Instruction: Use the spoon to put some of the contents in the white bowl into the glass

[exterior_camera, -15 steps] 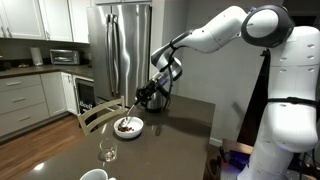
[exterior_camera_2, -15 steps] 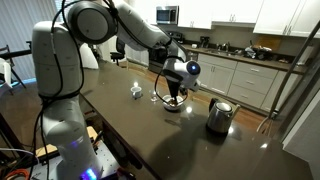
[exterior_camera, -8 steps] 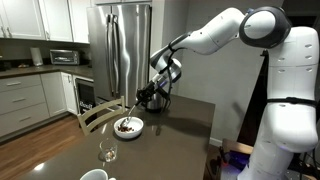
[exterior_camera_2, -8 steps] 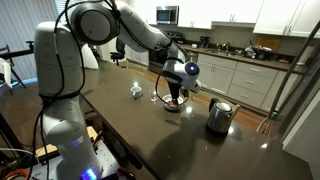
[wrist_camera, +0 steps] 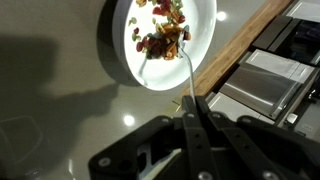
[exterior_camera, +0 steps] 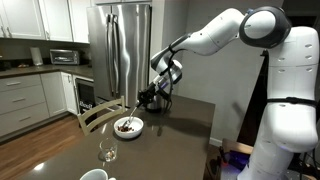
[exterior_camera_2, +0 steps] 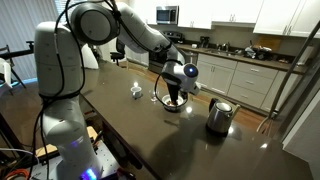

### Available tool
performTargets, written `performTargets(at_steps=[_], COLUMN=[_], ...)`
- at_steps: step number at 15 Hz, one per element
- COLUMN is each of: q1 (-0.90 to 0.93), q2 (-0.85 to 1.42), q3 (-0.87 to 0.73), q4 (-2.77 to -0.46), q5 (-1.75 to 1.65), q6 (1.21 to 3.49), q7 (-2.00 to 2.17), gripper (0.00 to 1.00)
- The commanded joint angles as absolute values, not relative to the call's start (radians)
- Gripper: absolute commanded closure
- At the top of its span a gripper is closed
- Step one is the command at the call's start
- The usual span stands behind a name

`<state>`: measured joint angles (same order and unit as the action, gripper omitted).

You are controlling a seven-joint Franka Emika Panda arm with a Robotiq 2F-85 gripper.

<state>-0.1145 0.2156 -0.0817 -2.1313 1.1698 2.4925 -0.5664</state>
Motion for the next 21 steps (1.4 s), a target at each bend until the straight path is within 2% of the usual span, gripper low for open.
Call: performTargets(at_steps=[1,11,21], q1=[-0.126,-0.130,-0.104], q2=[0.195,0.172,0.167], q3=[-0.076,-0.101,-0.113], q4=[-2.178,-2.241,-2.277], q5=[1.216,1.399,1.353], q6=[2.531,2.539,2.614], q7=[-0.606,-0.685,-0.685], gripper=[0.95,0.95,0.93])
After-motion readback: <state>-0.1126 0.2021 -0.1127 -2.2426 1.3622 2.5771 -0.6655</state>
